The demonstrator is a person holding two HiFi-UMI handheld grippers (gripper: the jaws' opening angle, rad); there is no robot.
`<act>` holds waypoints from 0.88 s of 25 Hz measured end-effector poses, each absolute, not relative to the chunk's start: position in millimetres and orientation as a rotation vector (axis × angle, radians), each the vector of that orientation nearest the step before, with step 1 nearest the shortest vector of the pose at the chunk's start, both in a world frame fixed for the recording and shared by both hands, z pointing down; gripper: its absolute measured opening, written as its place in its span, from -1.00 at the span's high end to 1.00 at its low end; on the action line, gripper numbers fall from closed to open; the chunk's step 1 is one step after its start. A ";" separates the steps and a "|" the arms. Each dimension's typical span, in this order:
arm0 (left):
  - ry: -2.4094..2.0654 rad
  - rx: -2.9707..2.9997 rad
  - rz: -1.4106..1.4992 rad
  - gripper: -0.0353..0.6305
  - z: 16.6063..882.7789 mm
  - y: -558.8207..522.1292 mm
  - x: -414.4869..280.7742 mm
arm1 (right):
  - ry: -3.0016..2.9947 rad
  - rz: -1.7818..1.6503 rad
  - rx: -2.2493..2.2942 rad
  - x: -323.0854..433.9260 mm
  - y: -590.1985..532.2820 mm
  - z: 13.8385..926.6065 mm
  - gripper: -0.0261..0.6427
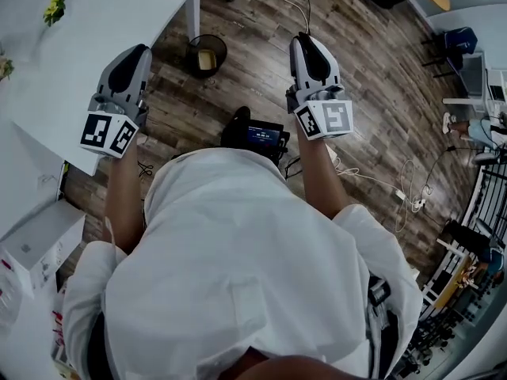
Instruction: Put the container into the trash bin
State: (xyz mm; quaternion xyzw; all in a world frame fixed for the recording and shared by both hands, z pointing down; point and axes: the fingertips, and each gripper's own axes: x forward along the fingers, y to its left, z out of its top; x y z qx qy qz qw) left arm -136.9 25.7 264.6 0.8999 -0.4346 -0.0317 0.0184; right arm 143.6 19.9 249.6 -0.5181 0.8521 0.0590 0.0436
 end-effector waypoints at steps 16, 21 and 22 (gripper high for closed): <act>-1.204 2.745 -0.196 0.79 293.7 117.5 -131.7 | 2.669 0.068 -1.625 125.4 114.0 287.8 0.72; -1.199 2.782 -0.131 0.79 289.6 130.7 -96.4 | 2.668 0.088 -1.576 142.0 127.2 282.3 0.72; -1.203 2.794 -0.111 0.79 289.0 133.7 -87.2 | 2.669 0.093 -1.567 148.1 132.5 280.5 0.72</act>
